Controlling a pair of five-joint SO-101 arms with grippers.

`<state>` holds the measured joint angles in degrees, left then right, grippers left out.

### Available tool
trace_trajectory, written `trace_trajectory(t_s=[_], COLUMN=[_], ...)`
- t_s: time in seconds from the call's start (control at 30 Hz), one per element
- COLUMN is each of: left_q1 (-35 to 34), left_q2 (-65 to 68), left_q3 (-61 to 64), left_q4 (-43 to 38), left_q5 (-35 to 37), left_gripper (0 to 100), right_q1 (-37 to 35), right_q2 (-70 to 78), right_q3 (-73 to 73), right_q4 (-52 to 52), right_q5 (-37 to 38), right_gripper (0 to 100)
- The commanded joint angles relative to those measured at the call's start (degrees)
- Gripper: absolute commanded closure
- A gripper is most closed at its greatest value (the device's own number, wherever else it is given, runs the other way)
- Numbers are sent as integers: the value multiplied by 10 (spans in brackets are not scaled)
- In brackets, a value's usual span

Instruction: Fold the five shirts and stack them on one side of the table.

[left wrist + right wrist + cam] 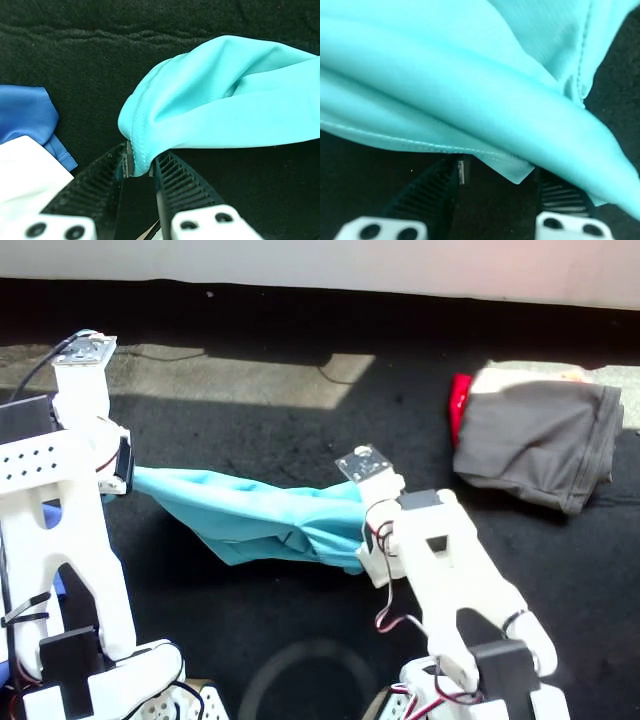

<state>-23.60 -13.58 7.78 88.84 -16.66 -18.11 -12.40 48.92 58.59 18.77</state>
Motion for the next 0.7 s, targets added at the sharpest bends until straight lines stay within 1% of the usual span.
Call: trace_trajectory(t_s=[0.0, 0.13, 0.2, 0.43, 0.67], left_q1=[-3, -3, -3, -3, -3], left_q2=[-1, -1, 0, 0, 0], left_q3=[-4, -4, -4, -4, -4], left_q4=[-5, -5, -5, -6, -4], left_q5=[-4, -4, -4, -4, -4], left_gripper=[955, 955, 955, 955, 955], right_q1=[24, 29, 29, 29, 29], right_q2=[24, -19, -58, -202, -282], right_q3=[-25, -24, -25, -27, -36], right_q4=[-8, -5, 19, 112, 166], right_q5=[6, 6, 6, 10, 11], right_gripper=[801, 938, 995, 980, 983])
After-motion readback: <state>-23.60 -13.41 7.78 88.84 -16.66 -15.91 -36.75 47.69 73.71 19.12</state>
